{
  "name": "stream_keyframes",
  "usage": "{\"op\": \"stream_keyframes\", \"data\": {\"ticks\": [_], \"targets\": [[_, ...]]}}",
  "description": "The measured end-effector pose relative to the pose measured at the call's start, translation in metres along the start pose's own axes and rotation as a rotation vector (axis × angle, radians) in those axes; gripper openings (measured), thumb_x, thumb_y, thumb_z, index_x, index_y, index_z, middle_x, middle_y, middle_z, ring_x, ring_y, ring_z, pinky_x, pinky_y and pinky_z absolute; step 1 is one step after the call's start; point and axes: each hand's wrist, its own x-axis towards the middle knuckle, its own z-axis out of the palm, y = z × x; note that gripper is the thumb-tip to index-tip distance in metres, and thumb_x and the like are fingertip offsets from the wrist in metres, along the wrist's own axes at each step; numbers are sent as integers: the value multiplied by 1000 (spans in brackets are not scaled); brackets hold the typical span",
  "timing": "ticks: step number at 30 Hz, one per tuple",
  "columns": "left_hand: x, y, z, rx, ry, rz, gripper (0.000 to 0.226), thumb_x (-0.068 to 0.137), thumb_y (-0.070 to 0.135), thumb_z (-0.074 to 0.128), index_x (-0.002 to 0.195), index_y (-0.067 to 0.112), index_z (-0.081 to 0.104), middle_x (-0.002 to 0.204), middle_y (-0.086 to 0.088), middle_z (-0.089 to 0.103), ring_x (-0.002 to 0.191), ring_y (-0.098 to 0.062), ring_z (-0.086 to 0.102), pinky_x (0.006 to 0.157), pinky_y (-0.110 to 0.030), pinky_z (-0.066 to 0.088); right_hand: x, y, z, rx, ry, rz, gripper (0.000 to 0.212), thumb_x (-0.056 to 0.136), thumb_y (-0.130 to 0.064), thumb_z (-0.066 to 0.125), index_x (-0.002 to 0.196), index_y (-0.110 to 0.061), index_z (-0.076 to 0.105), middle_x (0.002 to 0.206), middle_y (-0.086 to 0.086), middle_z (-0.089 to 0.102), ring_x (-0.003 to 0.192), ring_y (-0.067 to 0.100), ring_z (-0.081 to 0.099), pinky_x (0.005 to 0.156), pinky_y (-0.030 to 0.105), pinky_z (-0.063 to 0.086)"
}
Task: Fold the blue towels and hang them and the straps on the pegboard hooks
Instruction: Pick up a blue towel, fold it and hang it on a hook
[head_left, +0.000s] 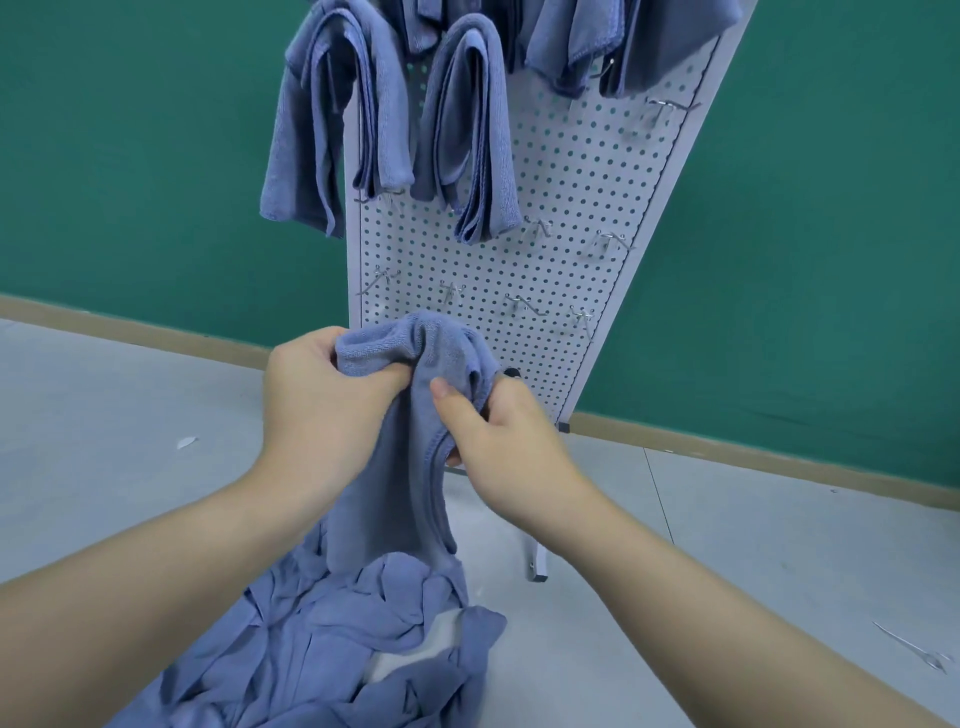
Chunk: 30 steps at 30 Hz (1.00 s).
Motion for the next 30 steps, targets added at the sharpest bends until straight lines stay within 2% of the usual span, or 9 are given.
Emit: {"op": "stream_keyframes", "data": {"ticks": [2,4,7,11,15,18,20,25,30], "targets": [[-9,2,3,5,-63,15,21,86,4,69,73,-5,55,57,2,46,55,-8,34,47,-19,31,0,1,2,4,8,-15,36,104,-39,48,86,-10,58,68,5,59,66,20,55,77,44,59],[-17,1,6,39,-156,46,20,93,5,62,75,-2,54,55,4,44,54,-8,33,48,-21,30,0,1,0,3,23,-22,31,109,-27,46,80,-20,55,66,-5,56,62,10,50,65,30,49],[-21,0,9,56,-277,106,19,99,23,57,89,10,65,72,-12,61,64,-12,46,60,-30,40,0,2,-5,-1,36,0,31,109,-26,45,80,-20,54,71,-3,58,65,13,53,63,32,45],[-22,3,7,17,-387,142,30,94,36,49,103,20,72,95,-21,68,82,-35,58,78,-48,51,2,3,-12,-8,57,30,30,109,-24,45,80,-20,52,61,-13,55,57,7,49,57,25,42],[-15,4,5,41,-216,154,20,103,17,56,94,16,73,98,-11,66,91,-19,62,80,-36,47,1,1,-16,-90,35,-23,34,108,-21,47,74,-21,43,47,-14,44,40,1,39,44,15,28],[-6,2,2,35,-111,143,21,101,14,59,92,-2,68,93,-24,63,82,-20,53,74,-38,42,1,-2,-17,-158,80,-83,42,107,-24,52,68,-20,38,45,-12,42,43,5,38,45,18,29],[-5,2,1,-45,-90,126,20,100,18,64,89,3,72,79,-20,61,73,-15,45,69,-35,39,1,-3,-17,-163,106,-88,44,106,-27,54,66,-18,37,46,-9,37,43,8,35,44,19,28],[-6,12,-2,-195,31,104,5,88,15,80,87,19,78,79,3,77,71,-6,64,73,-26,54,-2,-3,-16,-163,76,-96,44,105,-27,55,65,-18,36,42,-11,36,41,8,34,42,19,29],[-27,15,3,-176,-75,184,12,87,9,79,87,21,78,81,7,78,73,-3,71,70,-14,53,-7,-5,-8,-126,-20,-188,27,106,-18,49,80,-27,51,59,-14,48,51,-3,49,52,11,36]]}}
